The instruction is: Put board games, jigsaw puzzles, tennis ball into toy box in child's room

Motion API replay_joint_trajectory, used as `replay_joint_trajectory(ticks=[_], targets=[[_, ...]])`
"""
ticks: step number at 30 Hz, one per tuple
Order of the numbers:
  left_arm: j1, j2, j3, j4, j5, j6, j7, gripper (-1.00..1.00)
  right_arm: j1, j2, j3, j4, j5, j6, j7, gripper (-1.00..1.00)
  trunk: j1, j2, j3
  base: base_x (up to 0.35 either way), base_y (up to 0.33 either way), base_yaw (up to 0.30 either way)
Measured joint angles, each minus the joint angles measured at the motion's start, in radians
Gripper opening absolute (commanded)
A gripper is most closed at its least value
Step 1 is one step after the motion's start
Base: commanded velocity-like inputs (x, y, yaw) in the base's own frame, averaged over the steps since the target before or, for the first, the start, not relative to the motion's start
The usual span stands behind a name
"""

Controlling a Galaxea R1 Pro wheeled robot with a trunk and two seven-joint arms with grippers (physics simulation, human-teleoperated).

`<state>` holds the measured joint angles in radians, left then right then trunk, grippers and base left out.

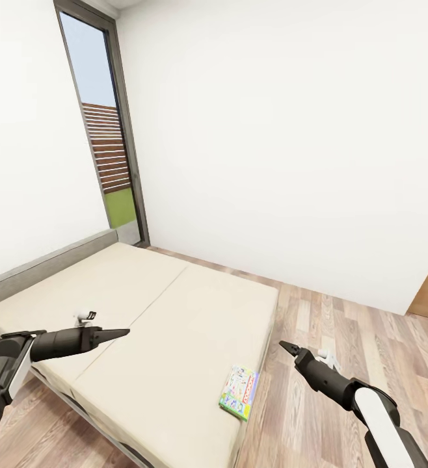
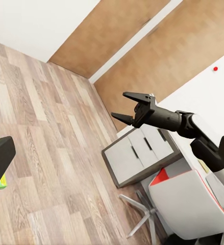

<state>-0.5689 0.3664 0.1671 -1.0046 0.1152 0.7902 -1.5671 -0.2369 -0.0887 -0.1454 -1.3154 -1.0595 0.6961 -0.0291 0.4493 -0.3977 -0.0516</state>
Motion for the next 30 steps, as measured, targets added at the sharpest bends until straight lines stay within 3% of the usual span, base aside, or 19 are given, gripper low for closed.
replay_joint_trajectory(ticks=[15,30], targets=[[0.000,0.000,-0.001,0.000,0.000,0.000,0.000,1.00,0.000,0.000,-0.001,-0.002,-0.001,0.002,0.000,1.00,0.000,0.000,0.000,0.000,-0.179,0.000],[0.000,0.000,-0.001,0.000,0.001,-0.016,0.000,1.00,0.000,0.000,-0.001,-0.001,-0.001,0.001,0.000,1.00,0.000,0.000,0.000,0.000,-0.025,0.000]])
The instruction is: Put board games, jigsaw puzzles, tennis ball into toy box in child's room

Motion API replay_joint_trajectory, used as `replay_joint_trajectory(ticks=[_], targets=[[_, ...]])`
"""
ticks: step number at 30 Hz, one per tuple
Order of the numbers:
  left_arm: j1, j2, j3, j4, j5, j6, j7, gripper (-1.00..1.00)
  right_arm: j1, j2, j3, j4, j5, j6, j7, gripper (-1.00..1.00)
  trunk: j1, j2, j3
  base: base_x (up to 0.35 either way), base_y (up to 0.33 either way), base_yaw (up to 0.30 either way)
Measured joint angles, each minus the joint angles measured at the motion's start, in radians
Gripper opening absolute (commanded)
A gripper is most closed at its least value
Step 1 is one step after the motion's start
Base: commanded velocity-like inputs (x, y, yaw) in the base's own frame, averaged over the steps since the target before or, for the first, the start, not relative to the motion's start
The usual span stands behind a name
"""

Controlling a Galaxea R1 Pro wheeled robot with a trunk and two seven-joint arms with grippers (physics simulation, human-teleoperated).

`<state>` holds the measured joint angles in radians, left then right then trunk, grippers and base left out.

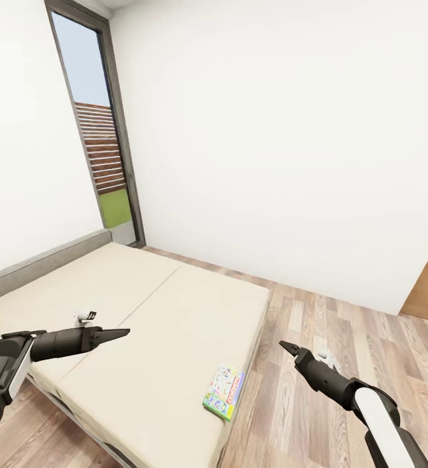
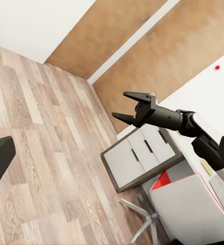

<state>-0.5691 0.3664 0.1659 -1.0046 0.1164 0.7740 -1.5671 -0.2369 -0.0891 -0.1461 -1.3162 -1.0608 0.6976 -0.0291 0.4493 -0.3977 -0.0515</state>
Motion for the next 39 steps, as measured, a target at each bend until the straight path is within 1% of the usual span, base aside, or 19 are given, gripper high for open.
replay_joint_trajectory(ticks=[7,14,34,39], targets=[[0.000,0.000,0.000,0.000,0.000,-0.005,0.000,1.00,0.000,0.000,0.000,0.000,0.000,0.000,0.000,1.00,0.000,0.000,0.000,0.019,-0.018,0.000],[0.000,0.000,0.000,0.000,0.001,-0.005,0.000,1.00,0.000,0.000,0.000,0.000,0.000,0.001,0.000,1.00,0.000,0.000,0.000,0.090,-0.171,0.053],[0.001,0.000,0.000,0.000,0.001,-0.006,0.000,1.00,0.000,0.000,0.000,0.000,0.000,0.001,0.000,1.00,0.000,0.000,0.000,0.020,-0.026,0.269],[0.000,0.000,0.000,0.000,0.001,-0.005,0.000,1.00,0.000,0.000,0.001,-0.001,0.000,0.002,0.000,1.00,0.000,0.000,0.000,0.114,-0.155,0.289]])
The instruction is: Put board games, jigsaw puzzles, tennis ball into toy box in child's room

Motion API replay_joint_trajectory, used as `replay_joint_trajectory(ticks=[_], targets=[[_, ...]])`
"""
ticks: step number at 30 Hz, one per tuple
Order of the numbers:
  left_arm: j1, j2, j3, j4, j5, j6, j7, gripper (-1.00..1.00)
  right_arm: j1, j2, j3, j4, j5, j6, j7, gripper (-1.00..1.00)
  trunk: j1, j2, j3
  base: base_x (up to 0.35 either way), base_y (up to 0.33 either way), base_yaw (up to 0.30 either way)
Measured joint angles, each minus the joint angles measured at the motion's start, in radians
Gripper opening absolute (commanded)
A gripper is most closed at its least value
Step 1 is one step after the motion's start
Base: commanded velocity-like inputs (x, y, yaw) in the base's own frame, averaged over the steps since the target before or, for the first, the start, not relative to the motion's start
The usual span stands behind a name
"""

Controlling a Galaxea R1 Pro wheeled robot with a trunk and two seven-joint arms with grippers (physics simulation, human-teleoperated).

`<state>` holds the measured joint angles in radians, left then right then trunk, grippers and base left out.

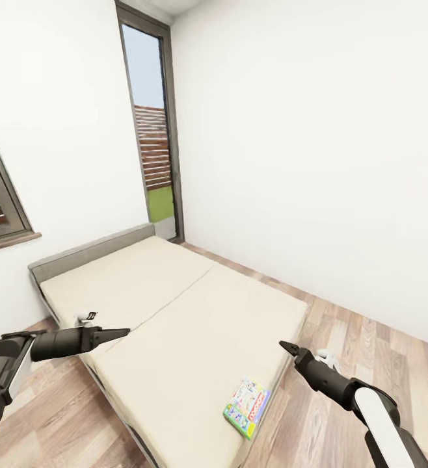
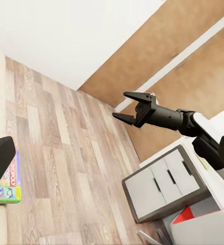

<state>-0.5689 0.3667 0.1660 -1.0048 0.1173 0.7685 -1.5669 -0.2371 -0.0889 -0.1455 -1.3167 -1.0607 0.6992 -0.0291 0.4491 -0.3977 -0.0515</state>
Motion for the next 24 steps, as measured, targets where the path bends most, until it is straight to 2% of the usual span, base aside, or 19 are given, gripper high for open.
replay_joint_trajectory(ticks=[6,16,24], targets=[[0.000,0.000,0.000,0.000,0.000,0.000,0.000,1.00,0.000,0.000,0.001,0.000,0.000,0.000,0.000,1.00,0.000,0.000,0.000,0.078,-0.111,0.289],[0.000,0.000,0.000,0.000,0.000,-0.001,0.000,1.00,0.000,0.000,0.001,0.000,0.000,0.000,0.000,1.00,0.000,0.000,0.000,0.009,-0.012,0.273],[0.000,0.000,0.000,0.000,-0.001,-0.001,0.000,1.00,0.000,0.000,0.001,0.000,0.000,0.000,0.000,1.00,0.000,0.000,0.000,0.000,-0.001,0.070]])
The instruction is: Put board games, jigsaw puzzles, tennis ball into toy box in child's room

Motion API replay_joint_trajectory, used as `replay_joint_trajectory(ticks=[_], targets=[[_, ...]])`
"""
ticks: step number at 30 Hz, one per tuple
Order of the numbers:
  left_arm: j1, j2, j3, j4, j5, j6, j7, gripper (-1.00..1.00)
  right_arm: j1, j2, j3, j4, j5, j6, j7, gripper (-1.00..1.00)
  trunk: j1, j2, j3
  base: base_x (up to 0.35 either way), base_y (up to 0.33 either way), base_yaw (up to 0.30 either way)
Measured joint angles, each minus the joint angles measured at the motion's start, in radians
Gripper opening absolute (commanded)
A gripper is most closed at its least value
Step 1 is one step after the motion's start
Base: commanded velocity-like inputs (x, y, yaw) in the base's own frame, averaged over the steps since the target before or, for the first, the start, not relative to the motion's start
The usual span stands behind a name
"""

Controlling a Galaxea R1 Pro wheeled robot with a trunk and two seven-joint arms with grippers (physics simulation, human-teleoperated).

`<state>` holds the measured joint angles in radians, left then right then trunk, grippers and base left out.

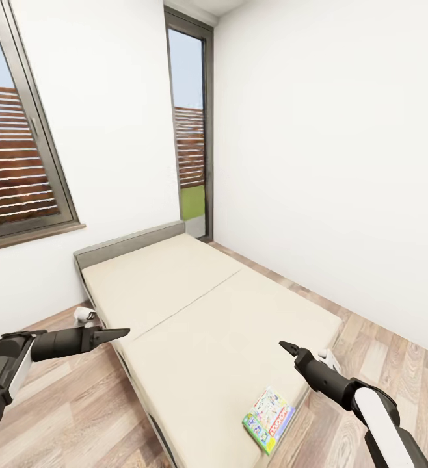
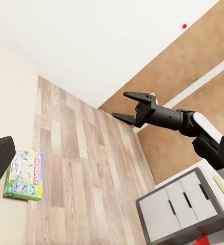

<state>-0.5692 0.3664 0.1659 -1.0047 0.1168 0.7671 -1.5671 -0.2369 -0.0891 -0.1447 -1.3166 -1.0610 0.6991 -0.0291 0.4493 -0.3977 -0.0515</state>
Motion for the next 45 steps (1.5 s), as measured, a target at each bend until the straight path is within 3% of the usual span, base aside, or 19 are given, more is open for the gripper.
replay_joint_trajectory(ticks=[30,45], targets=[[0.000,-0.001,0.000,0.000,0.000,0.000,0.000,1.00,0.000,0.001,0.000,-0.007,-0.002,-0.001,0.014,1.00,0.000,0.000,0.000,0.000,-0.129,0.050],[0.000,-0.001,0.000,0.001,0.001,0.000,0.000,1.00,0.000,0.000,0.013,-0.016,0.000,-0.001,0.017,1.00,0.000,0.000,0.000,0.000,-0.261,0.142]])
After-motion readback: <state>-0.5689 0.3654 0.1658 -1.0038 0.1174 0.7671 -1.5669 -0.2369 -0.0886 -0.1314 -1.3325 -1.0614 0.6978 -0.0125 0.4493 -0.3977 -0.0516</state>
